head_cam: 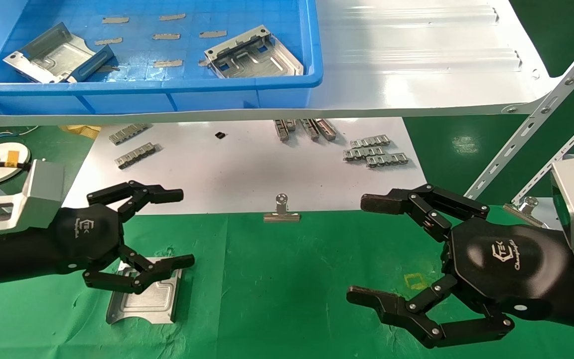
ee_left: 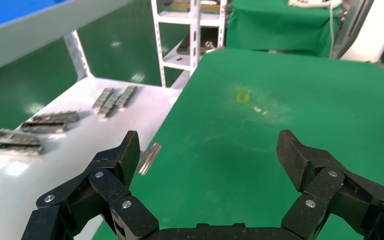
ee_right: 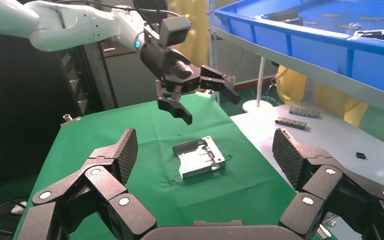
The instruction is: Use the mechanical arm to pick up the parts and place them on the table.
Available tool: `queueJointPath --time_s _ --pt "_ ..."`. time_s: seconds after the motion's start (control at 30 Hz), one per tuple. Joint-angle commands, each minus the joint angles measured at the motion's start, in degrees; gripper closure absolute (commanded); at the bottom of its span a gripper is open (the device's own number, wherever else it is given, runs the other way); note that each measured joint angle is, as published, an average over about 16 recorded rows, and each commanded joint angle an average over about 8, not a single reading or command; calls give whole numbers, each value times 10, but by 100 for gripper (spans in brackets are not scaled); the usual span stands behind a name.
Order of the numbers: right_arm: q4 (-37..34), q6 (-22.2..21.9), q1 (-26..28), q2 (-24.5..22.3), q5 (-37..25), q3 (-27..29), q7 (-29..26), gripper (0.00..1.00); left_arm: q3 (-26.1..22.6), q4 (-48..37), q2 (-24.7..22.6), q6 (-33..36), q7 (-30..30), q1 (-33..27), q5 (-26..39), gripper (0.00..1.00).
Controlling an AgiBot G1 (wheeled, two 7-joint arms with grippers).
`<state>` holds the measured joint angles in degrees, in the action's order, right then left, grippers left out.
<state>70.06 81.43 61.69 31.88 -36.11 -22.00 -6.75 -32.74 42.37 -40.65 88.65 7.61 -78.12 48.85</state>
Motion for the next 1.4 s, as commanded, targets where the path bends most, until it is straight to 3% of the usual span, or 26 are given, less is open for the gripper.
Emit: queueJointPath --time_s 0.03,1.0,1.4 --pt "0 0 0 0 0 0 0 0 11 21 4 -2 -12 11 -5 0" --pt "0 0 0 0 0 0 0 0 168 313 56 -29 -183 166 -70 0" --pt "0 0 0 0 0 0 0 0 174 324 59 -31 -188 173 -74 0"
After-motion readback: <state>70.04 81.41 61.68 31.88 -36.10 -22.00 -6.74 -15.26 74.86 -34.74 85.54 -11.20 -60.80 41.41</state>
